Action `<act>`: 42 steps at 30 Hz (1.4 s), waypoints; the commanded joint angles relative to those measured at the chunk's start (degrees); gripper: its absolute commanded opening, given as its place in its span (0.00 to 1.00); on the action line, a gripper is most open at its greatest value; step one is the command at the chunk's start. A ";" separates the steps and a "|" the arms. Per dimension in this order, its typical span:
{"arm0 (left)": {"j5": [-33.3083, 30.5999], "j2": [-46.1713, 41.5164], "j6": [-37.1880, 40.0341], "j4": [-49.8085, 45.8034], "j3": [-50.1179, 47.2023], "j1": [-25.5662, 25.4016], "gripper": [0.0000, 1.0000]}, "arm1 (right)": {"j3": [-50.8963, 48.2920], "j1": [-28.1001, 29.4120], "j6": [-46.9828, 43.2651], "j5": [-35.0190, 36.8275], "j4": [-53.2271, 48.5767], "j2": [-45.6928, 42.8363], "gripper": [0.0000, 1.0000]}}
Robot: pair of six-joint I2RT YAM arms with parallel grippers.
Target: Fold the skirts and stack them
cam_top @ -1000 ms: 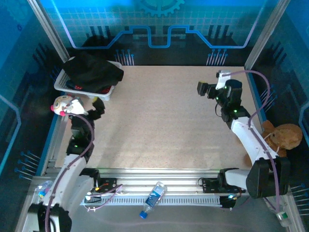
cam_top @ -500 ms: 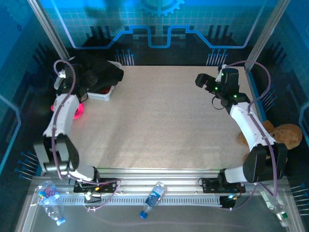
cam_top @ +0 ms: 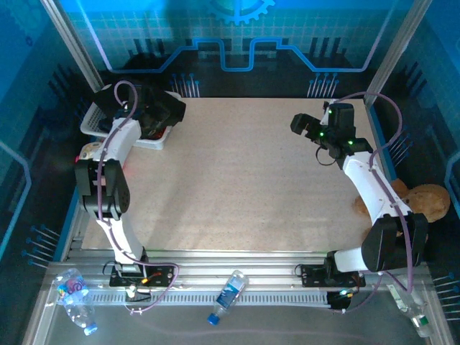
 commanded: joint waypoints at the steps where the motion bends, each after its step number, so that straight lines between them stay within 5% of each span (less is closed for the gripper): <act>1: 0.36 -2.60 -4.78 5.63 -2.55 -0.15 0.19 | 0.53 0.91 0.59 -0.36 -1.64 -0.37 1.00; 4: 1.35 -7.57 -2.02 8.91 -5.11 -0.54 0.00 | -0.12 0.90 0.60 -0.02 -1.91 -1.17 1.00; 11: 7.65 -15.97 10.06 7.31 -5.09 -7.95 0.00 | -2.29 0.92 4.48 2.84 0.09 -2.85 1.00; 16: 4.12 -16.91 9.41 5.99 -8.13 -18.60 0.00 | -4.82 0.89 8.29 4.24 3.28 -3.81 1.00; 23: -2.91 -9.86 4.69 8.37 -9.93 -36.32 0.00 | -7.75 -0.51 8.52 5.08 1.40 -5.93 1.00; 30: 7.52 -0.37 8.49 3.49 -3.09 -44.05 0.02 | -10.50 -0.99 1.79 5.00 -3.93 -7.36 1.00; 33: 9.32 -2.30 9.75 3.29 -5.07 -43.94 0.19 | -10.97 -1.03 0.03 2.97 -7.14 -6.79 1.00; 34: 9.01 -3.72 10.19 3.55 -6.29 -43.84 0.30 | -11.34 -0.98 -0.30 2.18 -7.62 -6.82 1.00; 36: 7.46 -8.26 10.63 5.20 -10.06 -43.09 0.72 | -12.92 -0.97 -0.71 0.10 -8.67 -6.86 1.00; 38: 5.11 -11.51 9.78 5.34 -12.64 -41.30 0.92 | -14.34 -1.00 0.05 -0.43 -10.38 -6.59 1.00; 42: 4.09 -10.37 7.87 -1.37 -11.02 -34.42 0.99 | -18.28 -1.31 4.62 -7.81 -10.51 -5.15 0.99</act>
